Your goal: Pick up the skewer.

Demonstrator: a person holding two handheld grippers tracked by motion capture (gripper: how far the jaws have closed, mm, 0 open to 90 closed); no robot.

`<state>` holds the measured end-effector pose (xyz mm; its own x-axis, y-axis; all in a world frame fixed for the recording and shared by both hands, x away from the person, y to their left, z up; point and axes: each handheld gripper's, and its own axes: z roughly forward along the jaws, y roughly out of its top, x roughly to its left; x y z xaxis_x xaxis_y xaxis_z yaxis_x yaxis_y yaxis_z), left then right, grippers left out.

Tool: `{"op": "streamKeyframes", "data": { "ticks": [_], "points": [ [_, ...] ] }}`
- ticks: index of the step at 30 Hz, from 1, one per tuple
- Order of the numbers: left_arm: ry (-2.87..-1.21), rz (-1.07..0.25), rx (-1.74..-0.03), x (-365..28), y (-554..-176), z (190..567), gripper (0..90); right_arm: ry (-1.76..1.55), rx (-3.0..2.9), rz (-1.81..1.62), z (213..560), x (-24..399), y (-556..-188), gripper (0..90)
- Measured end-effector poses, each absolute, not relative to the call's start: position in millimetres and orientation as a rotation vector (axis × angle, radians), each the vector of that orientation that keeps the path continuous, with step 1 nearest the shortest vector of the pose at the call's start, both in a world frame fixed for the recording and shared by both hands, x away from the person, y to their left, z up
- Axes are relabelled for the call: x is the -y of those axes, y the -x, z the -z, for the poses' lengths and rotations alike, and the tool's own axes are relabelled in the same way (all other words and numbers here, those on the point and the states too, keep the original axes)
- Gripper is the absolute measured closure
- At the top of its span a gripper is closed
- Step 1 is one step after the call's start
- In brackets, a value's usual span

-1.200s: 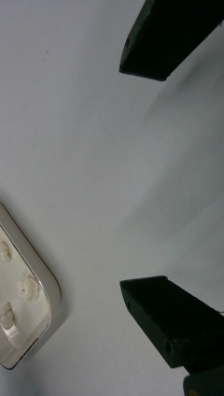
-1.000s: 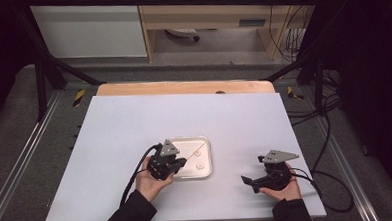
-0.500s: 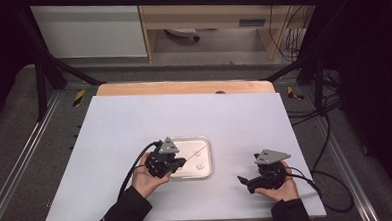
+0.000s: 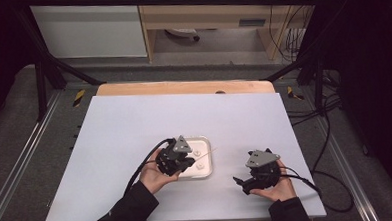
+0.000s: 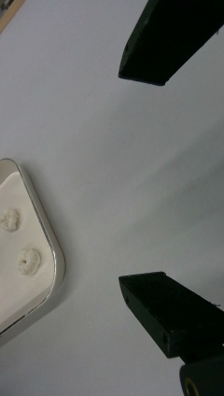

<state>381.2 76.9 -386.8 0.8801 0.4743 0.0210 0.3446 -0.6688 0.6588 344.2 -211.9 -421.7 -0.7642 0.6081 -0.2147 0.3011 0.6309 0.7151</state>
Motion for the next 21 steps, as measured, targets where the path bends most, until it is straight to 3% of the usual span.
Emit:
{"op": "streamKeyframes", "data": {
  "ticks": [13, 21],
  "points": [
    [-2.442, -0.232, -0.487, -41, -379, 384, 88.5, -0.536, -2.428, -0.837, 416, 196, -344, 8.1],
    [-2.482, -0.207, -0.445, -23, -379, 388, 88.5, -0.401, -2.406, -0.804, 415, 192, -344, 16.2]
  ]
}}
